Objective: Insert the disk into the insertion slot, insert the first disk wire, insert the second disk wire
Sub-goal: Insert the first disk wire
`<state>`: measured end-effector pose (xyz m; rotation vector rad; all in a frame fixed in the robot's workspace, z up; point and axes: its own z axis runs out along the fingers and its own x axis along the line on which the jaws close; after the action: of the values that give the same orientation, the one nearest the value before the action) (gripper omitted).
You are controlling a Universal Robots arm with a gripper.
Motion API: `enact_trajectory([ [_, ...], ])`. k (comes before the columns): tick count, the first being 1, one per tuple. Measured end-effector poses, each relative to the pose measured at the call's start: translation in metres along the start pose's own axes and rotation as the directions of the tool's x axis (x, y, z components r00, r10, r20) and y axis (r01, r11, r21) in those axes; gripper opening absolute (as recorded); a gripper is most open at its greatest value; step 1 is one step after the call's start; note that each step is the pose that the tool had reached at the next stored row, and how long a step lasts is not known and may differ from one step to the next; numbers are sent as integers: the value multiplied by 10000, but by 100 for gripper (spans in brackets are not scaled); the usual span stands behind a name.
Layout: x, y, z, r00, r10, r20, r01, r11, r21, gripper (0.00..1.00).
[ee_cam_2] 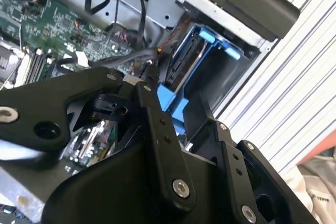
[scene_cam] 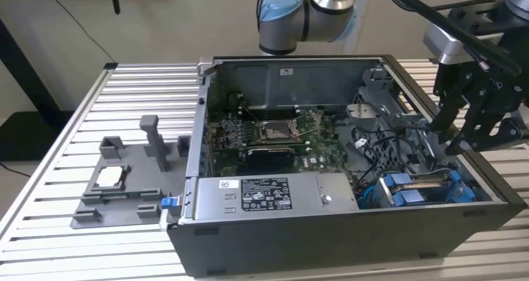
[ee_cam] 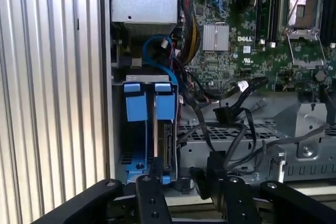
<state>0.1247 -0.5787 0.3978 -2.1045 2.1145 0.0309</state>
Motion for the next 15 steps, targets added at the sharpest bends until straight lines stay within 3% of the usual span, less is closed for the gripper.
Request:
enact_trajectory([
  [2,-21,1,11,9999,-136,2,136,9997,216,47],
  [5,-47,2,21,9994,-342,8,341,9974,633,47],
  [6,-67,2,25,9993,-380,3,378,9968,708,47],
  [7,-87,2,28,9992,-402,-29,403,9966,715,47],
  [8,-105,1,30,9990,-426,-113,433,9965,710,47],
  [11,-144,3,35,9976,-521,-457,552,9961,689,47],
  [12,-147,3,36,9968,-588,-534,624,9957,685,47],
  [13,-155,4,38,9962,-666,-569,705,9951,690,47],
  [15,-176,12,39,9953,-782,-564,820,9943,680,47],
])
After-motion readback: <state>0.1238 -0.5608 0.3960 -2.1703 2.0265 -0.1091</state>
